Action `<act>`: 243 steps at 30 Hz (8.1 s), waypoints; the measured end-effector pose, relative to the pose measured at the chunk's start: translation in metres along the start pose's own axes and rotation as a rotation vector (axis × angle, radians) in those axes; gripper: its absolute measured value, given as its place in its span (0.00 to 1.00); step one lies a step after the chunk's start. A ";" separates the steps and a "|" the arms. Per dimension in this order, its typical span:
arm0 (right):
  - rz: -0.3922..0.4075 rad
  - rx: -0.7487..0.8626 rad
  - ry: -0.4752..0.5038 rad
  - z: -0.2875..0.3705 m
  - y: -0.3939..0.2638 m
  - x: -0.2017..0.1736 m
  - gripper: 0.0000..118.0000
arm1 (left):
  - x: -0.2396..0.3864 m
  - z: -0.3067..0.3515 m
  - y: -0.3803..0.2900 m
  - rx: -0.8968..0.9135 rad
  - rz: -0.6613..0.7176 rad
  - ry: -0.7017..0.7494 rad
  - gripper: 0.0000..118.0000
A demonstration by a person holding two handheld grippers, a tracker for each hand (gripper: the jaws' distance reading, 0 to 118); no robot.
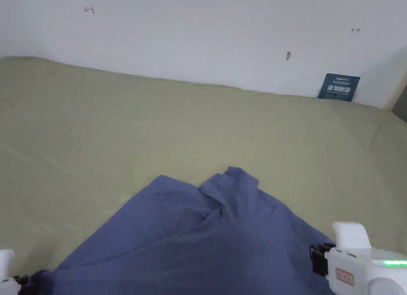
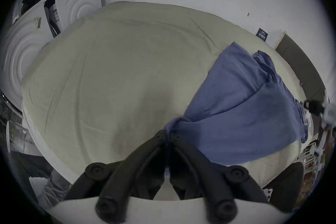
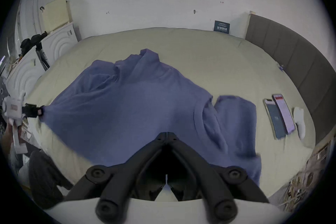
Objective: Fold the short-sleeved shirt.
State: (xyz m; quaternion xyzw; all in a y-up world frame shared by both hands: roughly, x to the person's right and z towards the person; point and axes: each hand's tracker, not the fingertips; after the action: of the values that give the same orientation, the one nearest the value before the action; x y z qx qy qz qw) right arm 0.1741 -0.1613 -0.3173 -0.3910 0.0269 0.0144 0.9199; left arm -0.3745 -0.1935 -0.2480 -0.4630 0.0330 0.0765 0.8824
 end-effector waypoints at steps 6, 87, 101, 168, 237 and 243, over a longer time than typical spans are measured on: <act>0.085 -0.039 -0.055 -0.096 0.083 0.005 0.00 | 0.012 -0.003 0.006 0.023 -0.025 0.012 0.03; -0.029 0.593 -0.271 0.188 0.467 0.086 0.00 | 0.200 0.182 0.489 0.635 -0.150 0.240 0.02; -0.045 0.345 -0.267 0.025 0.355 0.101 0.00 | 0.198 0.013 0.429 0.459 -0.239 0.200 0.02; -0.162 0.013 -0.101 0.150 -0.154 0.072 0.00 | 0.019 0.059 -0.041 0.006 -0.070 -0.011 0.95; -0.180 -0.092 -0.102 0.030 -0.036 0.093 0.00 | 0.050 -0.026 0.084 -0.021 -0.105 -0.043 0.00; -0.176 -0.093 -0.090 0.029 -0.048 0.097 0.00 | 0.065 -0.048 0.079 -0.048 -0.161 -0.006 0.98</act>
State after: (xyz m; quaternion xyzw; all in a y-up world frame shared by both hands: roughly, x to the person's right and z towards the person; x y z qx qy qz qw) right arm 0.2744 -0.1728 -0.2685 -0.4331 -0.0499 -0.0477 0.8987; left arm -0.3232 -0.1823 -0.3477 -0.4849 -0.0088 0.0075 0.8745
